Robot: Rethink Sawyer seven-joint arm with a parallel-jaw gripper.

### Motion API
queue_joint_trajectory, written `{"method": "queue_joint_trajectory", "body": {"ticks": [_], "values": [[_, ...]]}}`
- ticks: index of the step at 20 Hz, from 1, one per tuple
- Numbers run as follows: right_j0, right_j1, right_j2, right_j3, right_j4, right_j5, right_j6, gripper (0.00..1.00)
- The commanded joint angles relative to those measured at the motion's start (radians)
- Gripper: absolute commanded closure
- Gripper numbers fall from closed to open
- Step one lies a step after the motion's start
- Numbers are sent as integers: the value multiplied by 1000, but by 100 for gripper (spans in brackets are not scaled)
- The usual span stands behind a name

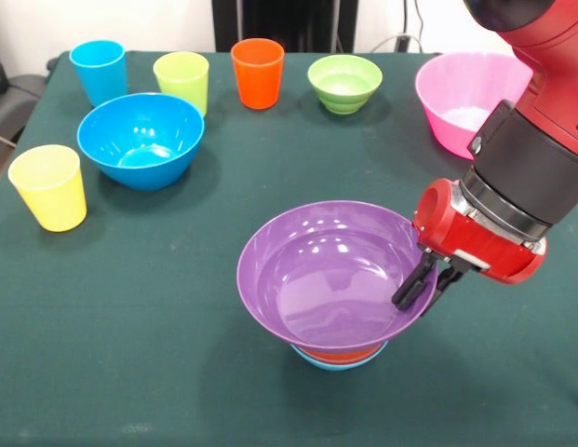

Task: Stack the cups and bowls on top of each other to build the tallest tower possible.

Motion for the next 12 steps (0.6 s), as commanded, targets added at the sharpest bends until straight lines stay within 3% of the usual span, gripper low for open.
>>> {"method": "queue_joint_trajectory", "body": {"ticks": [1, 12], "values": [[0, 32, 61, 14, -17, -26, 160, 100], [2, 30, 61, 20, -17, -30, 165, 100]]}}
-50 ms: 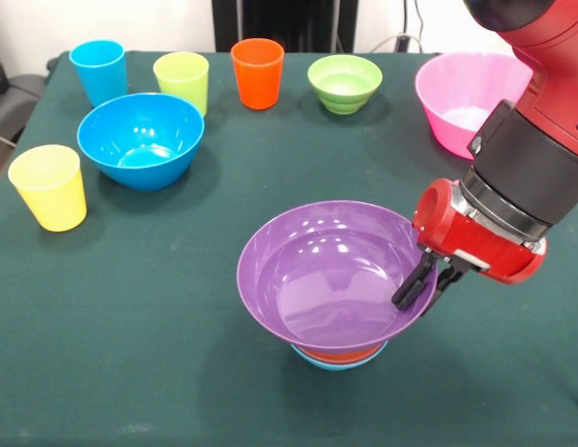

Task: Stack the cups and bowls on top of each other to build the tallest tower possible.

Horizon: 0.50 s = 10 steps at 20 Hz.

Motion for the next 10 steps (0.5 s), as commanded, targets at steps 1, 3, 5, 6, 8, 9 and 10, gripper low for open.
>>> {"method": "queue_joint_trajectory", "body": {"ticks": [1, 3, 5, 6, 8, 9, 10], "values": [[2, 29, 61, 20, -17, -29, 164, 100], [3, 31, 60, 20, -17, -28, 167, 100], [2, 30, 61, 20, -17, -27, 165, 100], [3, 30, 59, 19, -17, -26, 166, 100], [2, 31, 56, 16, -17, -21, 167, 100], [1, 33, 56, 13, -16, -19, 165, 100], [1, 33, 55, 11, -17, -18, 164, 100]]}}
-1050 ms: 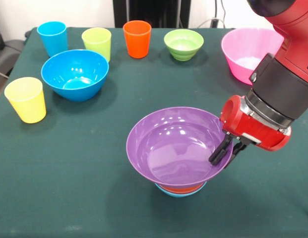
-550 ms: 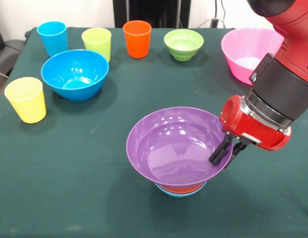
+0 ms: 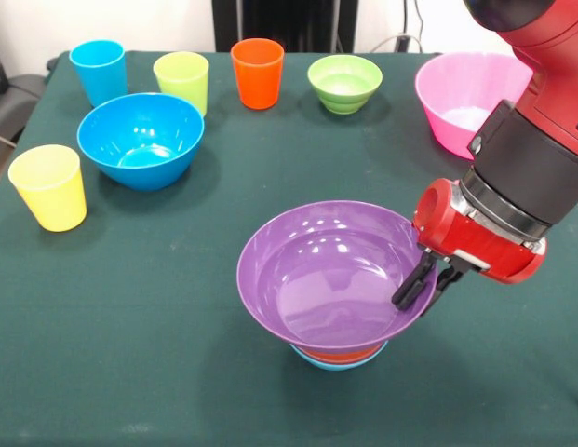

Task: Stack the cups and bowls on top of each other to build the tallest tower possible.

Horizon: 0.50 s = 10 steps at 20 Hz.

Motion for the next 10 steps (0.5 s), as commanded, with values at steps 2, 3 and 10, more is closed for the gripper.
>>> {"method": "queue_joint_trajectory", "body": {"ticks": [2, 3, 10], "values": [[1, 32, 56, 12, -18, -18, 159, 100], [1, 31, 57, 12, -17, -16, 157, 100], [3, 32, 53, 13, -20, -16, 158, 0]]}}
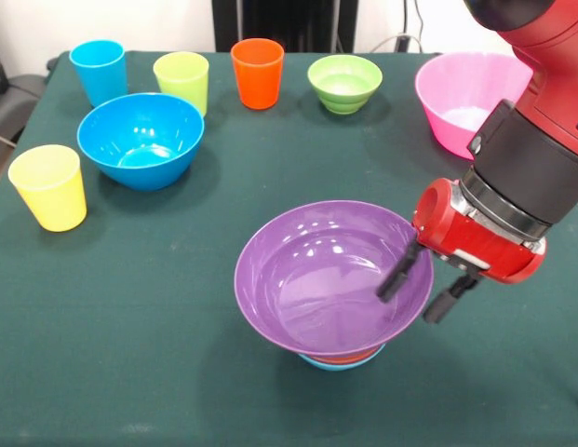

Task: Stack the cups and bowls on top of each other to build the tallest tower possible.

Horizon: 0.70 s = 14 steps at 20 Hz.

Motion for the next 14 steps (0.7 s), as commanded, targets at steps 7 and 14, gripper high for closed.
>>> {"method": "queue_joint_trajectory", "body": {"ticks": [7, 14], "values": [[5, 30, 57, 20, -17, -27, 171, 0], [12, 20, 60, 24, -14, -14, 164, 0]]}}
